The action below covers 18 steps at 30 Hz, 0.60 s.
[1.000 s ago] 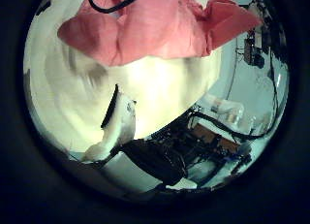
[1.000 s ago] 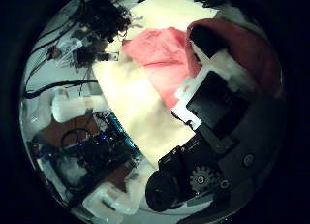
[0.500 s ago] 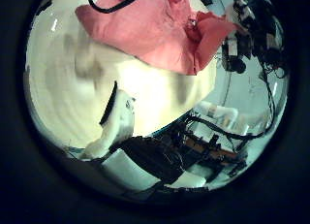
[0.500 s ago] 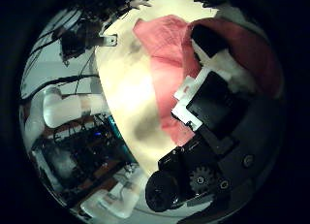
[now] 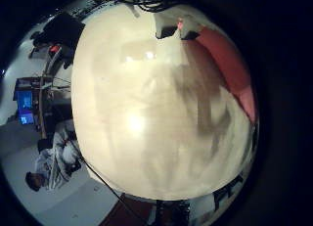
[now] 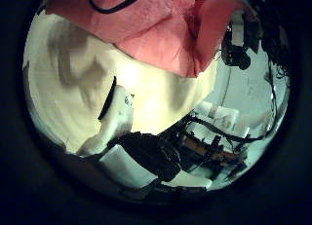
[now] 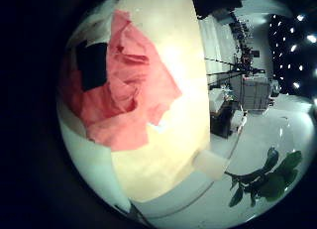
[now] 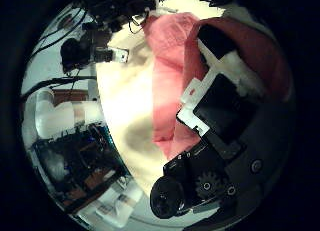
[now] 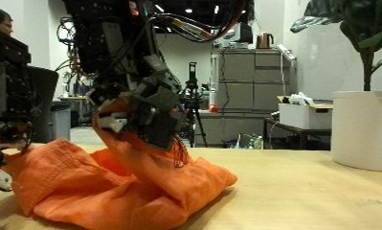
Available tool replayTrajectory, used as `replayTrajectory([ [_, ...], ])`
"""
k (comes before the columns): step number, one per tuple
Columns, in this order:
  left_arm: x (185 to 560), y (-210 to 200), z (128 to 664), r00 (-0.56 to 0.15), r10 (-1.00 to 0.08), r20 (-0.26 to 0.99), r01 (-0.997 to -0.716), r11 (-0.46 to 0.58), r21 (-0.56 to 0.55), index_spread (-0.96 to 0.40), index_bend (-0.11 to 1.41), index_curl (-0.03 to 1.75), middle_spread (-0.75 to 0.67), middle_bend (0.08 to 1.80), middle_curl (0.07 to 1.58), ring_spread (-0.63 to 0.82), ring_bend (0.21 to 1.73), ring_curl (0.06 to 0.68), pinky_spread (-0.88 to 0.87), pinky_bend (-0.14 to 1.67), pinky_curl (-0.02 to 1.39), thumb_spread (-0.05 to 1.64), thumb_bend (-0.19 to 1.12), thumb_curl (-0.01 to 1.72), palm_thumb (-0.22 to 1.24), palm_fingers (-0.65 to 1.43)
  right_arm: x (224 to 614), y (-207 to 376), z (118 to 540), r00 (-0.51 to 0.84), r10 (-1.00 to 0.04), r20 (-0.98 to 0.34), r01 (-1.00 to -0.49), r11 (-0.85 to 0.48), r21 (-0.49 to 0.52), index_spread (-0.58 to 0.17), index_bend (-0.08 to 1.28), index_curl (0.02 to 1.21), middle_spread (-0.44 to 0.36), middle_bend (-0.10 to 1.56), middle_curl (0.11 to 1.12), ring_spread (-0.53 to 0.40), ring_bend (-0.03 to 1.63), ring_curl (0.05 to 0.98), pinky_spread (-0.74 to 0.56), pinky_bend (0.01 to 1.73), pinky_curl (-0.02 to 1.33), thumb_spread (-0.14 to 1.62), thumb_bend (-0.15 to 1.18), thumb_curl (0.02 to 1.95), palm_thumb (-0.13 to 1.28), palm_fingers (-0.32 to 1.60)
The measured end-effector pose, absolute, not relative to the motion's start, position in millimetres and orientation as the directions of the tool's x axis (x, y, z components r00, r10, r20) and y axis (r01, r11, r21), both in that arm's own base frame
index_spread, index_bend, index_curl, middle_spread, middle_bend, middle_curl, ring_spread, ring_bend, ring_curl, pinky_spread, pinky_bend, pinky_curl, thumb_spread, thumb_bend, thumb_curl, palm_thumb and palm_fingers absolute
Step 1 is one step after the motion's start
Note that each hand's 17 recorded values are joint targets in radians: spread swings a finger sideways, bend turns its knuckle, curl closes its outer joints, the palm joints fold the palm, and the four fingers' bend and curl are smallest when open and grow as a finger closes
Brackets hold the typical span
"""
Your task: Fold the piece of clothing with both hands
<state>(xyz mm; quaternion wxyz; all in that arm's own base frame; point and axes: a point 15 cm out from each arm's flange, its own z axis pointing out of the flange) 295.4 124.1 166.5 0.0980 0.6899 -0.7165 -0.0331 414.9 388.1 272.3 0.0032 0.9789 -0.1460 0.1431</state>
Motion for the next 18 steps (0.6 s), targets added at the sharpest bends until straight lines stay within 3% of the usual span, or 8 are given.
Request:
replayTrajectory([
  [2,294.8,124.4,164.8,-0.027,-0.995,0.098,-0.981,0.045,0.187,0.17,0.16,0.28,0.07,0.22,0.36,0.4,0.49,0.221,0.43,0.29,0.32,1.29,-0.01,0.3,0.53,0.12,420.9,388.6,267.9,0.917,-0.288,0.277,-0.29,-0.956,-0.035,-0.29,0.81,0.99,-0.161,1.15,0.86,-0.26,1.24,0.762,-0.42,0.94,0.96,1.23,-0.04,0.82,0.88,0.81],
  [3,294.6,124.1,164.3,-0.028,-0.995,0.098,-0.981,0.046,0.188,0.17,0.16,0.28,0.07,0.21,0.36,0.4,0.49,0.22,0.42,0.29,0.32,1.29,-0.01,0.3,0.53,0.12,422.5,387.7,268.3,0.915,-0.292,0.277,-0.293,-0.955,-0.038,-0.293,0.73,0.98,-0.16,1.08,0.85,-0.271,1.23,0.76,-0.45,0.91,0.95,1.25,-0.04,0.78,0.83,0.59],
  [6,294.9,123.5,165.1,-0.03,-0.995,0.097,-0.981,0.048,0.185,0.17,0.16,0.28,0.09,0.22,0.36,0.39,0.48,0.218,0.42,0.29,0.32,1.29,-0.01,0.3,0.53,0.12,433.7,383.7,277.9,0.905,-0.314,0.289,-0.306,-0.949,-0.071,-0.331,0.33,0.82,-0.135,0.87,0.78,-0.282,1.25,0.743,-0.43,0.89,0.91,1.27,-0.03,0.7,0.78,0.06],
  [7,294.8,123.4,165.7,-0.031,-0.995,0.096,-0.982,0.048,0.184,0.17,0.16,0.29,0.09,0.22,0.36,0.39,0.48,0.218,0.42,0.29,0.31,1.29,-0.01,0.3,0.53,0.12,435.9,382.6,281.5,0.902,-0.318,0.291,-0.308,-0.948,-0.081,-0.356,0.27,0.76,-0.119,0.79,0.74,-0.276,1.22,0.724,-0.39,0.88,0.9,1.28,-0.03,0.68,0.77,-0.03],
  [10,292.8,122.5,164.7,-0.029,-0.995,0.097,-0.981,0.047,0.186,0.17,0.16,0.29,0.09,0.22,0.36,0.39,0.48,0.216,0.42,0.28,0.31,1.3,-0.01,0.3,0.53,0.12,435.9,380.4,294.5,0.902,-0.33,0.277,-0.311,-0.944,-0.11,-0.433,0.14,0.59,-0.051,0.52,0.61,-0.18,0.99,0.616,-0.21,0.85,0.84,1.27,-0.03,0.62,0.74,-0.19],
  [12,293.4,122.7,165.5,-0.031,-0.995,0.096,-0.982,0.048,0.184,0.17,0.16,0.29,0.09,0.22,0.36,0.39,0.48,0.215,0.42,0.28,0.31,1.29,-0.01,0.3,0.53,0.13,432.2,381.7,297.9,0.914,-0.325,0.242,-0.302,-0.945,-0.129,-0.456,0.13,0.52,-0.011,0.41,0.55,-0.101,0.88,0.563,-0.08,0.83,0.81,1.27,-0.02,0.59,0.75,-0.19],
  [14,295.3,122.6,167.9,-0.033,-0.995,0.094,-0.983,0.049,0.179,0.17,0.16,0.29,0.09,0.22,0.36,0.39,0.48,0.214,0.42,0.28,0.31,1.3,-0.01,0.3,0.53,0.13,429.2,381.9,305.0,0.922,-0.33,0.203,-0.302,-0.94,-0.158,-0.467,0.12,0.47,0.019,0.34,0.5,0.001,0.77,0.507,0.06,0.8,0.78,1.25,-0.01,0.57,0.77,-0.19],
  [18,295.7,121.2,175.2,-0.038,-0.995,0.089,-0.984,0.052,0.169,0.17,0.16,0.29,0.1,0.22,0.36,0.39,0.48,0.212,0.42,0.28,0.31,1.3,-0.01,0.31,0.55,0.13,434.6,361.3,338.6,0.908,-0.378,0.184,-0.339,-0.917,-0.211,-0.469,0.12,0.39,0.046,0.27,0.45,0.098,0.68,0.44,0.23,0.71,0.7,1.22,0.03,0.58,0.91,-0.12],
])
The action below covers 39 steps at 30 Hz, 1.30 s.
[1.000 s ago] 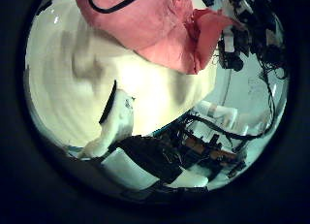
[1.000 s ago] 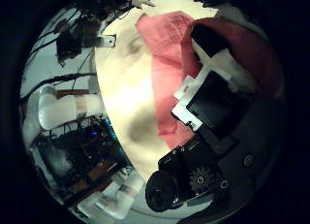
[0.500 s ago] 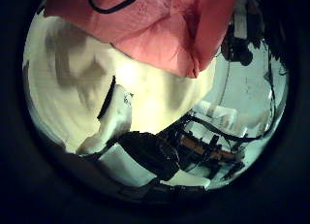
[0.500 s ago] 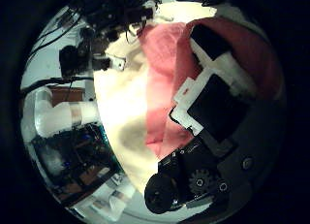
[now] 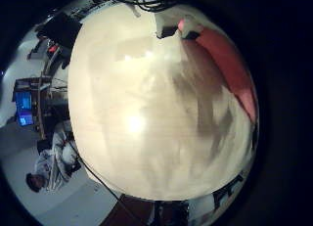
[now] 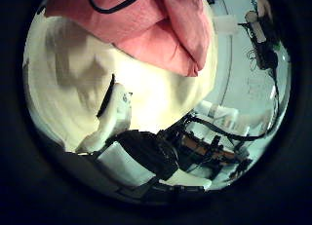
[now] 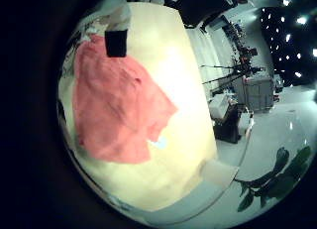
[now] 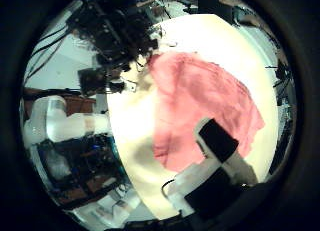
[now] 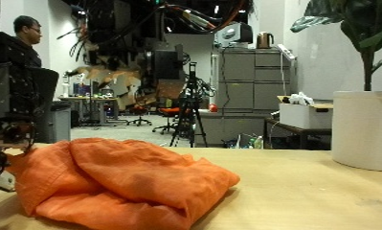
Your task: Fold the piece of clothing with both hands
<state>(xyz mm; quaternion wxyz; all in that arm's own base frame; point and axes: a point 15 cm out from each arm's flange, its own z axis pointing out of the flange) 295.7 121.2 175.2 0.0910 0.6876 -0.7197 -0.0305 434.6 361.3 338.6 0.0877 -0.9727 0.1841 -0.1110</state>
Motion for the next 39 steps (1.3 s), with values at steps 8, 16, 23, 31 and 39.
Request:
replayTrajectory([
  [8,279.2,118.3,219.9,-0.038,-0.997,0.07,-0.99,0.048,0.135,0.17,0.16,0.29,0.09,0.22,0.37,0.4,0.48,0.208,0.42,0.27,0.31,1.3,-0.01,0.31,0.55,0.14,433.8,243.1,413.5,0.781,-0.602,0.164,-0.563,-0.793,-0.232,-0.42,0.16,0.33,0.047,0.27,0.41,0.153,0.55,0.365,0.36,0.54,0.56,1.16,0.03,0.63,1.0,-0.02],
  [16,234.8,87.8,283.0,-0.066,-0.997,0.047,-0.991,0.071,0.11,0.14,0.17,0.3,0.08,0.27,0.38,0.4,0.45,0.196,0.4,0.25,0.31,1.28,-0.01,0.31,0.54,0.2,379.8,153.4,443.3,0.662,-0.733,0.156,-0.69,-0.677,-0.256,-0.393,0.17,0.3,0.033,0.21,0.37,0.173,0.49,0.319,0.4,0.49,0.48,1.15,-0.02,0.62,0.93,0.04],
  [23,208.4,35.1,322.8,-0.107,-0.994,0.026,-0.983,0.109,0.149,0.12,0.17,0.32,0.08,0.27,0.38,0.4,0.43,0.191,0.37,0.23,0.3,1.27,-0.01,0.31,0.54,0.23,317.0,96.7,399.0,0.586,-0.805,0.091,-0.801,-0.593,-0.082,-0.378,0.17,0.3,0.073,0.18,0.35,0.202,0.43,0.293,0.42,0.5,0.44,1.14,-0.03,0.57,0.87,0.03],
  [31,193.3,-22.4,348.5,-0.175,-0.985,-0.012,-0.971,0.17,0.168,0.11,0.17,0.32,0.1,0.26,0.38,0.4,0.42,0.19,0.36,0.22,0.3,1.27,-0.01,0.32,0.54,0.23,222.6,25.4,378.3,0.414,-0.91,-0.001,-0.874,-0.398,0.279,-0.338,0.17,0.29,0.128,0.17,0.32,0.25,0.34,0.26,0.41,0.44,0.39,1.2,-0.03,0.43,0.66,-0.04],
  [39,194.5,-19.2,343.4,-0.197,-0.98,-0.021,-0.963,0.189,0.191,0.09,0.16,0.32,0.1,0.26,0.38,0.38,0.43,0.192,0.34,0.21,0.31,1.28,-0.01,0.31,0.54,0.25,212.6,4.6,356.8,0.342,-0.94,-0.016,-0.881,-0.326,0.342,-0.319,0.17,0.29,0.154,0.18,0.3,0.267,0.31,0.251,0.39,0.4,0.36,1.23,-0.02,0.35,0.6,-0.02],
])
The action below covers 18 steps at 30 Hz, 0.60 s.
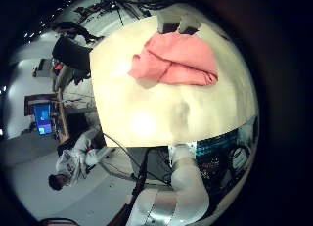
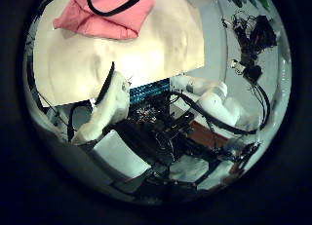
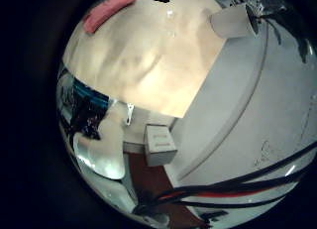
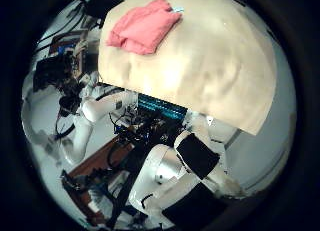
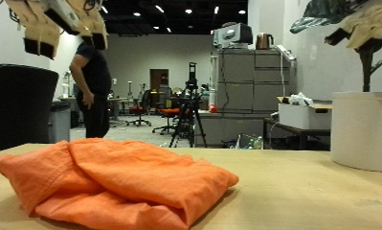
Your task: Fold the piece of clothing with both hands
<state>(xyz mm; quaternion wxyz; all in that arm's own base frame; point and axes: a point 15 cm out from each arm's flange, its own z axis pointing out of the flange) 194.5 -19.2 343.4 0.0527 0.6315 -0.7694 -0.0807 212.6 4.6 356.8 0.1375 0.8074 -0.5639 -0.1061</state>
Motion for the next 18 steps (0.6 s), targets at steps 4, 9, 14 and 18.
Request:
replayTrajectory([
  [4,185.9,5.4,326.1,-0.161,-0.983,-0.084,-0.961,0.137,0.239,0.1,0.15,0.31,0.09,0.27,0.38,0.37,0.44,0.196,0.34,0.22,0.31,1.29,-0.01,0.31,0.55,0.24,204.7,-4.0,339.9,0.346,-0.938,-0.005,-0.86,-0.319,0.398,-0.305,0.17,0.29,0.166,0.18,0.3,0.27,0.29,0.249,0.38,0.38,0.34,1.25,-0.02,0.33,0.59,-0.01],
  [9,176.4,16.3,315.5,-0.129,-0.988,-0.084,-0.963,0.104,0.25,0.1,0.15,0.3,0.09,0.27,0.38,0.37,0.45,0.197,0.34,0.23,0.31,1.29,-0.01,0.32,0.55,0.23,215.2,-26.1,330.3,0.375,-0.925,0.071,-0.857,-0.316,0.406,-0.28,0.16,0.29,0.184,0.21,0.31,0.267,0.27,0.247,0.38,0.35,0.33,1.25,-0.02,0.3,0.58,0.0],
  [14,173.7,16.2,316.9,-0.102,-0.994,-0.044,-0.967,0.089,0.238,0.11,0.15,0.3,0.1,0.27,0.38,0.37,0.47,0.199,0.34,0.24,0.31,1.29,-0.01,0.32,0.55,0.22,217.2,-31.5,324.6,0.385,-0.921,0.064,-0.853,-0.328,0.406,-0.262,0.16,0.28,0.197,0.21,0.32,0.259,0.27,0.248,0.38,0.34,0.33,1.26,-0.02,0.28,0.57,0.02],
  [18,178.0,16.2,324.7,-0.083,-0.996,-0.033,-0.974,0.074,0.212,0.11,0.15,0.29,0.1,0.28,0.38,0.36,0.47,0.201,0.34,0.25,0.32,1.29,-0.01,0.32,0.55,0.22,217.0,-32.9,326.2,0.394,-0.917,0.058,-0.85,-0.34,0.402,-0.257,0.16,0.28,0.2,0.2,0.32,0.257,0.26,0.251,0.38,0.33,0.33,1.26,-0.01,0.28,0.57,0.01],
])
